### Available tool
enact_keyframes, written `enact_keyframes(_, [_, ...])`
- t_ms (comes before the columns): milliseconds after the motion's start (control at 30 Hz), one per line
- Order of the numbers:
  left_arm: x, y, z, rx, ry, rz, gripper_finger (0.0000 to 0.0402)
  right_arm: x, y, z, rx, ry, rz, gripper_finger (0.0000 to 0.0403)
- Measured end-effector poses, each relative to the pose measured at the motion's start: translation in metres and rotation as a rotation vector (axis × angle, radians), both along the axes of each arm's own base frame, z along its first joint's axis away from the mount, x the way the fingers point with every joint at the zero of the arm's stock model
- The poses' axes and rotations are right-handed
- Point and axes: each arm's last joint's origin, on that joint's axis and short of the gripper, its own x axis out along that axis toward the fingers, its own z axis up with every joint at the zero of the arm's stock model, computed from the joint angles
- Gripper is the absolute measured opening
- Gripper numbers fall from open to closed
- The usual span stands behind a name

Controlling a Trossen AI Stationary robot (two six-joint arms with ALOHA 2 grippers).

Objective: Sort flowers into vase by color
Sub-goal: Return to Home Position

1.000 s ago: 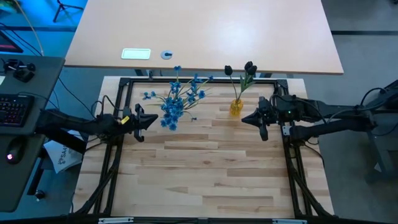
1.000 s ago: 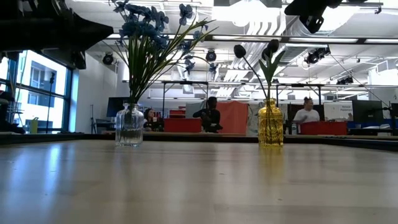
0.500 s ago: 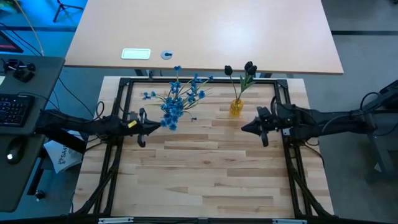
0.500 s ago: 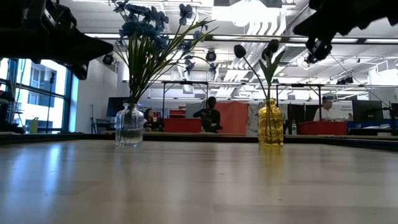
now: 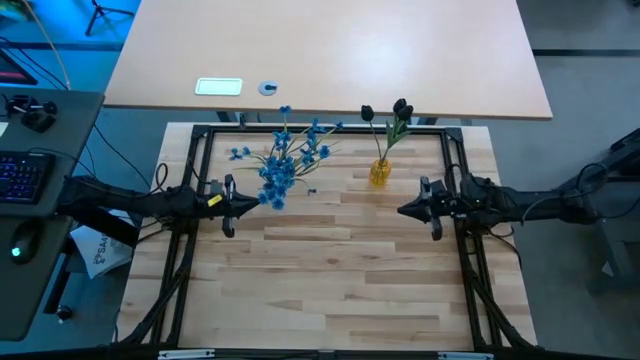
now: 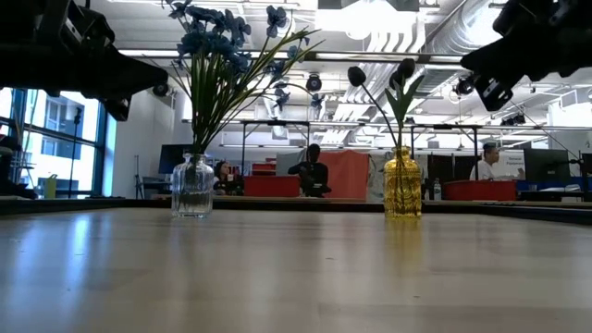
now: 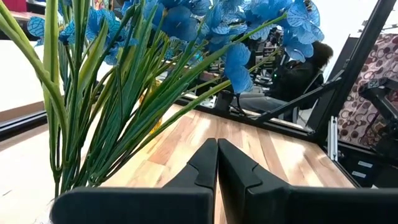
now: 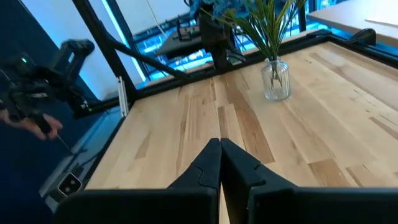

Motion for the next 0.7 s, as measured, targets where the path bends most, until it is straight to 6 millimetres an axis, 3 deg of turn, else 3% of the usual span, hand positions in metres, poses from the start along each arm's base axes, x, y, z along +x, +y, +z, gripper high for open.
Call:
enact_keyframes(533, [0.0,0.0,0.0,0.0,0.0,0.0,0.0,-0.008,0.002,-0.044,-0.044,-0.161,0.057,0.0])
enact_keyframes(700, [0.0,0.0,0.0,0.0,-0.001,0.001,0.0,-0.009,0.002,-0.043,-0.097,-0.196,0.084,0.0])
